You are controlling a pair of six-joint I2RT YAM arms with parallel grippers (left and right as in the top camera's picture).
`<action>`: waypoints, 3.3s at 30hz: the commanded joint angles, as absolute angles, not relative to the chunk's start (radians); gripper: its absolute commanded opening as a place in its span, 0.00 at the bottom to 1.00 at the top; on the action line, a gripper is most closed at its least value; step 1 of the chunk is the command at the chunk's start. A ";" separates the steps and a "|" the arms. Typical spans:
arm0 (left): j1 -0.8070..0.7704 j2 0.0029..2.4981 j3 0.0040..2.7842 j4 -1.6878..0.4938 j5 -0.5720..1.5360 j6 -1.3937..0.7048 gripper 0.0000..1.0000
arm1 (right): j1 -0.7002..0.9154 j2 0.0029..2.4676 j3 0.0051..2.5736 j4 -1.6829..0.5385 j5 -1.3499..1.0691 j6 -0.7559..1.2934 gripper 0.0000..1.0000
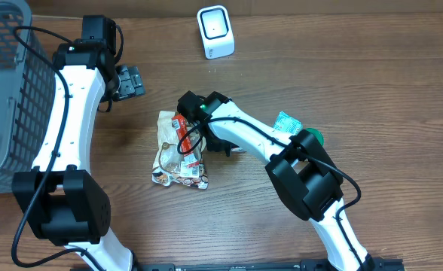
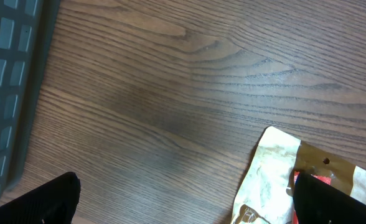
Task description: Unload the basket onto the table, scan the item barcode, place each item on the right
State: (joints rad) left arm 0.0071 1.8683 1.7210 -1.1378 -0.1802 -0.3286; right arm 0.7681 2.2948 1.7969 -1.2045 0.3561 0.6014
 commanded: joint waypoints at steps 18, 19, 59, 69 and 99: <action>0.003 1.851 1.737 -1.140 -0.191 -0.306 1.00 | 0.653 2.155 2.071 -1.398 0.094 0.567 0.04; 0.003 1.851 1.737 -1.140 -0.191 -0.306 1.00 | 0.635 2.149 2.071 -1.390 0.031 0.542 0.04; 0.003 1.851 1.737 -1.140 -0.191 -0.306 1.00 | 0.443 2.151 1.542 -0.774 -0.664 0.392 0.04; 0.003 1.851 1.737 -1.140 -0.191 -0.306 1.00 | 0.420 2.151 1.542 -0.810 -0.647 0.395 0.08; 0.003 1.851 1.737 -1.140 -0.191 -0.306 1.00 | 0.352 2.151 1.541 -0.757 -0.892 0.395 0.04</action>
State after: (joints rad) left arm 0.0071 1.8683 1.7210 -1.1381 -0.1802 -0.3286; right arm 0.3424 2.1666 1.5497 -0.7765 -0.8501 0.3965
